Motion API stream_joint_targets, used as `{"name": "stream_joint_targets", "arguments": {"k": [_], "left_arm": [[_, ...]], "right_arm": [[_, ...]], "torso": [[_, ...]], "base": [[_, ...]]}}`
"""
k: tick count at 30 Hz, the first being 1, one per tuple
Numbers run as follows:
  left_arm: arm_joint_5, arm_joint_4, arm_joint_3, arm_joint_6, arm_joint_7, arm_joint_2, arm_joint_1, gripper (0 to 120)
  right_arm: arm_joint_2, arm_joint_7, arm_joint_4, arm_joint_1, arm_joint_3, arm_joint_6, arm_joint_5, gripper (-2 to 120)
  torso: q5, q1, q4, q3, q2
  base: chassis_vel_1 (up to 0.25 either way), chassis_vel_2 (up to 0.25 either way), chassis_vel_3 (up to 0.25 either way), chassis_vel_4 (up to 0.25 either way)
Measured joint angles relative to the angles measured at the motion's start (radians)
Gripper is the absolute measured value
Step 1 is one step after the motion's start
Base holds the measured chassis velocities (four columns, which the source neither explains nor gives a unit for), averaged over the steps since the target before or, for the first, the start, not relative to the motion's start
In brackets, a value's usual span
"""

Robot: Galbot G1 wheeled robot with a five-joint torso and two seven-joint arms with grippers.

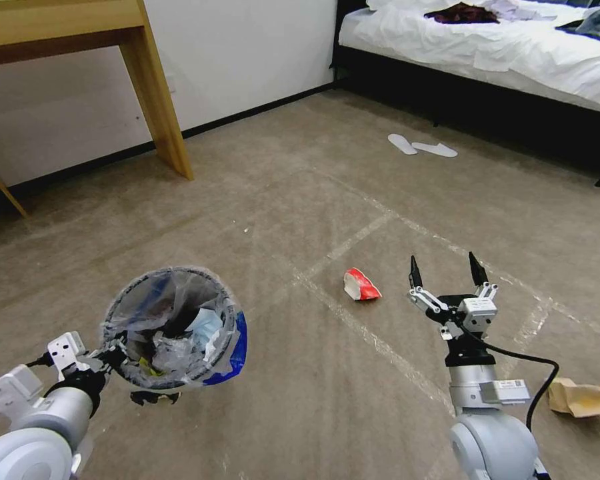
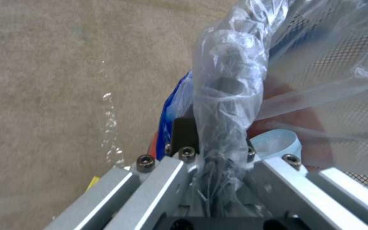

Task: Pick up the trash bin and place the garbage on the floor into it.

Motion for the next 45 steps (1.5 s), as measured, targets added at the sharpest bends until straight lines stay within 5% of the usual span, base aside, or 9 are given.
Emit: {"name": "stream_joint_targets", "arguments": {"k": [37, 43, 45], "left_arm": [[0.011, 0.014, 0.004, -0.001, 0.006, -0.011, -0.005, 1], [0.012, 0.017, 0.004, -0.002, 0.006, -0.01, -0.007, 1], [0.013, 0.026, 0.005, -0.002, 0.007, -0.009, -0.011, 1]], "right_arm": [[-0.005, 0.011, -0.034, 0.021, -0.003, 0.001, 0.006, 100], [-0.057, 0.017, -0.033, 0.036, -0.006, -0.063, 0.03, 100], [-0.151, 0.075, -0.031, 0.057, -0.018, -0.174, 0.084, 100]], "torso": [[-0.0001, 0.0, 0.0, 0.0, 0.0], [0.0, 0.0, 0.0, 0.0, 0.0], [0.0, 0.0, 0.0, 0.0, 0.0]], "base": [[-0.095, 0.095, 0.093, -0.092], [-0.045, 0.042, 0.038, -0.042], [0.0, 0.0, 0.0, 0.0]]}}
